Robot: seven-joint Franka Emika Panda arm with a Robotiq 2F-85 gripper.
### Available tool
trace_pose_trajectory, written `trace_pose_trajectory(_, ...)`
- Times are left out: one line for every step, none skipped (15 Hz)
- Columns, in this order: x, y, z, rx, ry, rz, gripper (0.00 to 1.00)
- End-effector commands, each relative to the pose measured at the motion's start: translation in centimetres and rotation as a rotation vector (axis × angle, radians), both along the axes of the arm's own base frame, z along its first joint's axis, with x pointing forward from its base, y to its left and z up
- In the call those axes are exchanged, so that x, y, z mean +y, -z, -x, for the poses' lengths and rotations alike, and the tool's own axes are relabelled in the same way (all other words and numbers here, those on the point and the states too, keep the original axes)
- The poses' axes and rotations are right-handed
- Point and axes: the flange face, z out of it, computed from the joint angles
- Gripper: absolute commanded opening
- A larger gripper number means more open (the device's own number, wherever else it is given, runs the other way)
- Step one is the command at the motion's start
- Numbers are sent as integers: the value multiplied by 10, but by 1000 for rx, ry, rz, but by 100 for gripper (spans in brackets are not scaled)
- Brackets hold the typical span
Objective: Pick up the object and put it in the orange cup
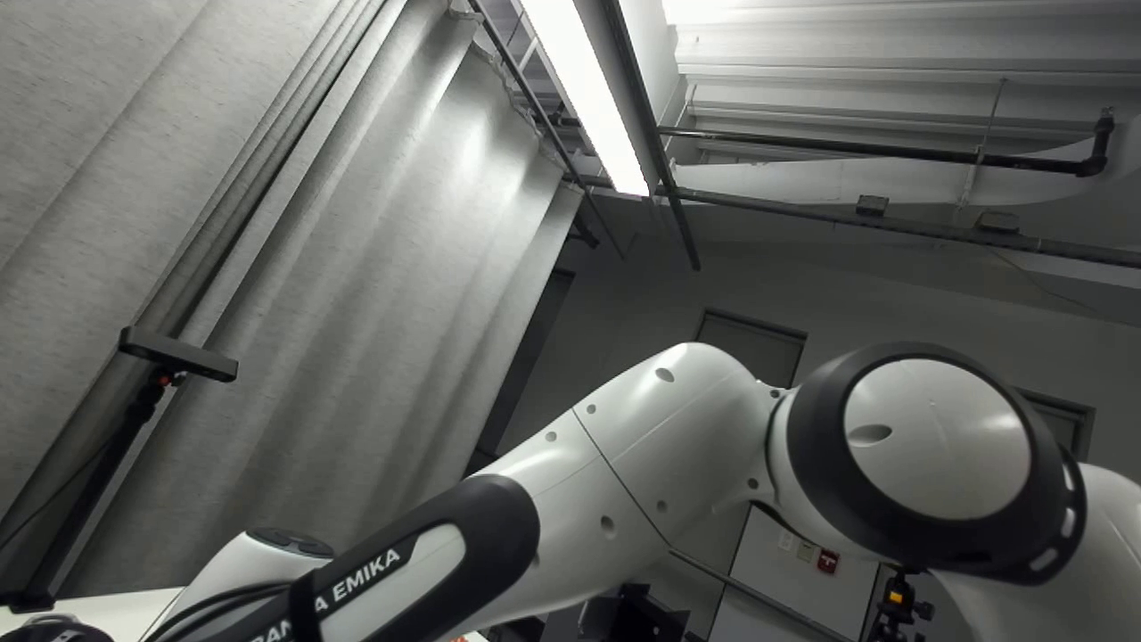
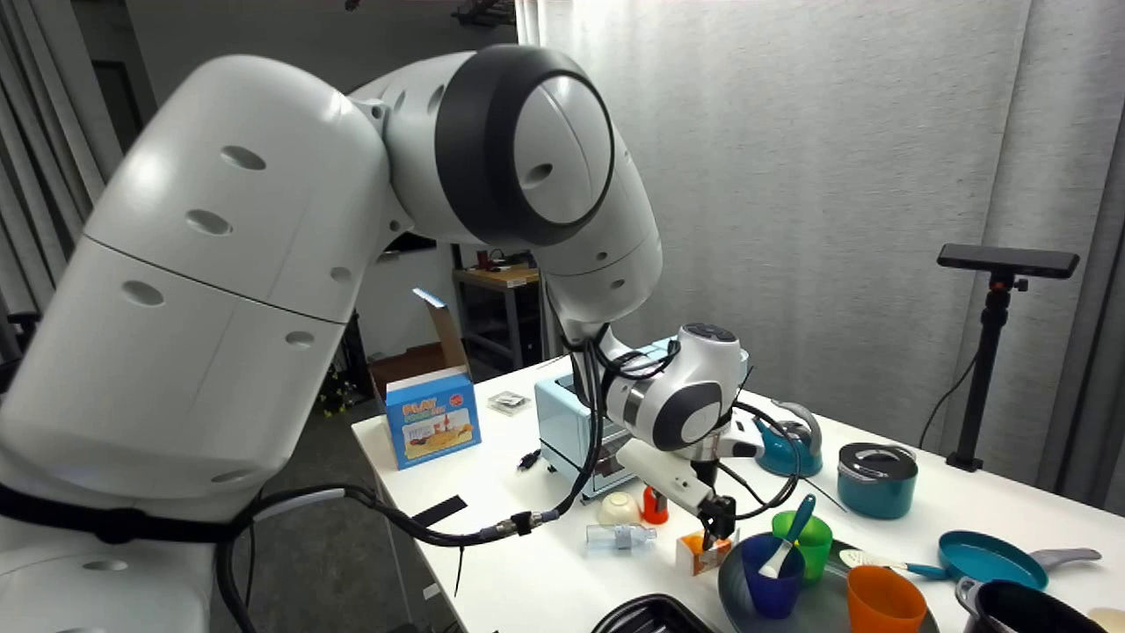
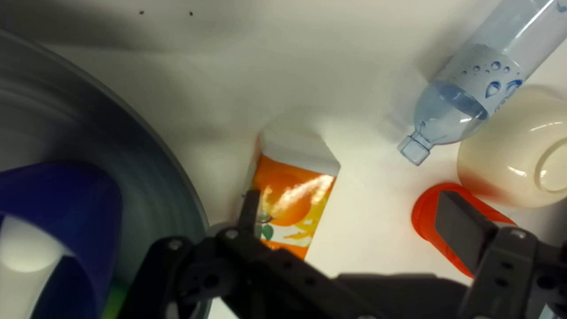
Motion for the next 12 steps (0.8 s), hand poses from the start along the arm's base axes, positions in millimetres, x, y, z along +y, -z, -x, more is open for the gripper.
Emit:
trace_pose_trajectory(2, -2, -5, -8, -1, -25, 100)
trace_pose_trajectory(0, -2, -5, -9, 3, -25, 100)
trace_pose_trajectory(-1, -3, -5, -10, 5, -24, 100)
trace_pose_trajectory(-2, -4, -5, -11, 7, -23, 100)
trace_pose_trajectory(-2, -4, -4, -13, 9, -19, 100)
trace_pose_trajectory(-3, -5, -3, -13, 11, -16, 100)
trace_pose_trajectory(-4, -5, -2, -13, 16, -13, 100)
trace_pose_trajectory(-5, -5, -1, -14, 19, -14, 100)
trace_pose_trajectory(-6, -5, -1, -14, 26, -17, 100)
trace_pose_trajectory(-7, -5, -2, -14, 28, -17, 100)
trace_pose_trajectory(-7, -4, -2, -16, 32, -17, 100)
trace_pose_trajectory(-8, -5, -2, -17, 36, -17, 100)
